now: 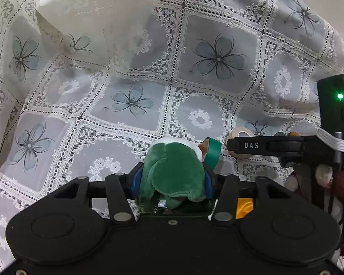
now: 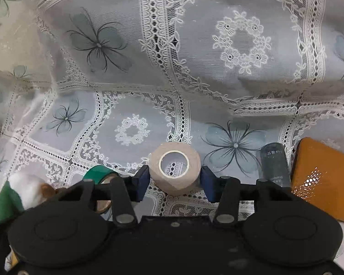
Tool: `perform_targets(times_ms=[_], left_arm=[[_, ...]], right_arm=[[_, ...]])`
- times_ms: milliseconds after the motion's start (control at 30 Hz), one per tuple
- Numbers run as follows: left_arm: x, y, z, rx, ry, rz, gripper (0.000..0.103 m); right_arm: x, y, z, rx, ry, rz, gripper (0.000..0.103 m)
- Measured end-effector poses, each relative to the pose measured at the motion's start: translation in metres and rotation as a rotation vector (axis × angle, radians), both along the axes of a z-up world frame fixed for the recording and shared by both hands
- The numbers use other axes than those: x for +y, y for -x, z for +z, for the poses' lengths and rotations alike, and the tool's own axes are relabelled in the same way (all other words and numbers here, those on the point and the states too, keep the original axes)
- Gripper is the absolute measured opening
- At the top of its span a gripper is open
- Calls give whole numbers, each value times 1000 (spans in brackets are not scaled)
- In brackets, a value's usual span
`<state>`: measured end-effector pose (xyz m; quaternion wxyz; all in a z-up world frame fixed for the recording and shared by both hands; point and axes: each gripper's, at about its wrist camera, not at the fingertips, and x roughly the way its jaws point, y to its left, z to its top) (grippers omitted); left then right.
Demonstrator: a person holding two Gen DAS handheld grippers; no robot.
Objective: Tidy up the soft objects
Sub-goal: 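Carry the plush in the left gripper while the right carries the tape roll into the basket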
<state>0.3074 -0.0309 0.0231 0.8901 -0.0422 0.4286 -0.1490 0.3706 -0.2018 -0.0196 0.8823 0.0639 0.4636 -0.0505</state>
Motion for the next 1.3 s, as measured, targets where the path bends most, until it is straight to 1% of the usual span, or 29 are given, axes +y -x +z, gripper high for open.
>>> perform_targets(times_ms=[67, 233, 367, 433, 567, 667, 767, 867, 933, 1133, 1300], left_arm=[[-1, 2, 2, -4, -2, -5, 50], [-15, 12, 13, -20, -5, -39, 50], [-38, 28, 28, -41, 2, -96, 50], [-54, 40, 35, -54, 4, -140, 50], [-89, 69, 48, -72, 12, -243, 50], [-111, 91, 54, -69, 16, -319, 50], [-129, 115, 55, -58, 0, -391, 50], [-139, 142, 54, -48, -31, -459, 50], [-139, 161, 52, -42, -57, -493, 50], [-117, 203, 46, 2, -109, -519, 50], [-90, 228, 44, 41, -137, -489, 50]], right_arm=[[-1, 4, 4, -12, 20, -17, 47], [-21, 38, 33, -79, -34, -94, 47], [-54, 84, 59, -118, -49, -192, 47], [-72, 113, 69, -136, -54, -238, 47], [-95, 170, 79, -130, 7, -304, 47], [-102, 214, 78, -121, 51, -335, 47], [-99, 252, 70, -104, 67, -332, 47], [-87, 285, 59, -90, 81, -314, 47], [-79, 305, 52, -81, 68, -299, 47], [-61, 353, 39, -77, -31, -280, 47], [-51, 383, 40, -86, -80, -256, 47]])
